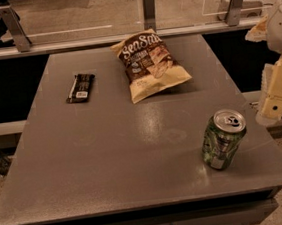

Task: Move green can near brown chip bag

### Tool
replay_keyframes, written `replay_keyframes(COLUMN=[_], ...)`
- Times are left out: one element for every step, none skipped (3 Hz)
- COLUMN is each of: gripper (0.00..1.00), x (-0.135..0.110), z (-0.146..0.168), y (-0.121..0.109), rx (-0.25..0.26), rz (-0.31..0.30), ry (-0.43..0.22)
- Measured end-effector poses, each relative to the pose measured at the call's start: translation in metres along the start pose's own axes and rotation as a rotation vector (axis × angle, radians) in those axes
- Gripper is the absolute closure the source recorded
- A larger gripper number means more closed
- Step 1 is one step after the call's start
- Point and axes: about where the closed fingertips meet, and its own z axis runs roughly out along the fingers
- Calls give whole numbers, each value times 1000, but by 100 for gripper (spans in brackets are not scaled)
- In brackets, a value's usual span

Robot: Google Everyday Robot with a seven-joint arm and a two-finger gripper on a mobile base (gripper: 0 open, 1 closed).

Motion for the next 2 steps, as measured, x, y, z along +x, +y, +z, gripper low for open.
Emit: replay_keyframes(gripper=[0,0], x=[0,1], z=[0,-1], y=[0,0], rx=[0,19], rz=[0,6], ry=[0,-71])
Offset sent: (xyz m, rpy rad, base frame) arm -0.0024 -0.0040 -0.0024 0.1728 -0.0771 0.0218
